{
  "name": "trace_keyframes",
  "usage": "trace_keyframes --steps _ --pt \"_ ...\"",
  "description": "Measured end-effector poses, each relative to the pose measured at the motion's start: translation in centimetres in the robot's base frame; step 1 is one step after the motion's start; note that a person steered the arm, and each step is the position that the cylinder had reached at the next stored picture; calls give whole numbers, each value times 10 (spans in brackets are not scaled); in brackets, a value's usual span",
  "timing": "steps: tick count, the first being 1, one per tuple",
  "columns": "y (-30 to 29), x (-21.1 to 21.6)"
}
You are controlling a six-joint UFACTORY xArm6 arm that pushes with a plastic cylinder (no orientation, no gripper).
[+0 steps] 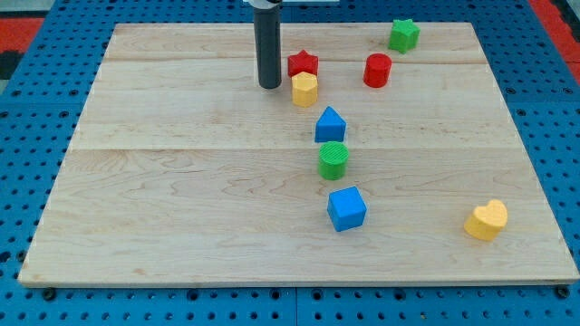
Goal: Move the yellow hexagon to the yellow heart
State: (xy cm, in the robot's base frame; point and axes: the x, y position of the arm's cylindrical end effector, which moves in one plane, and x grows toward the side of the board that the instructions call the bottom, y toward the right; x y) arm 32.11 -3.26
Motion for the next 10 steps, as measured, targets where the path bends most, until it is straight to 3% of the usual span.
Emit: trace_keyframes --steps 1,3,5,7,10 --pt "59 16" --pt "158 96" --pt "145 49" --pt "197 123" --pt "220 94"
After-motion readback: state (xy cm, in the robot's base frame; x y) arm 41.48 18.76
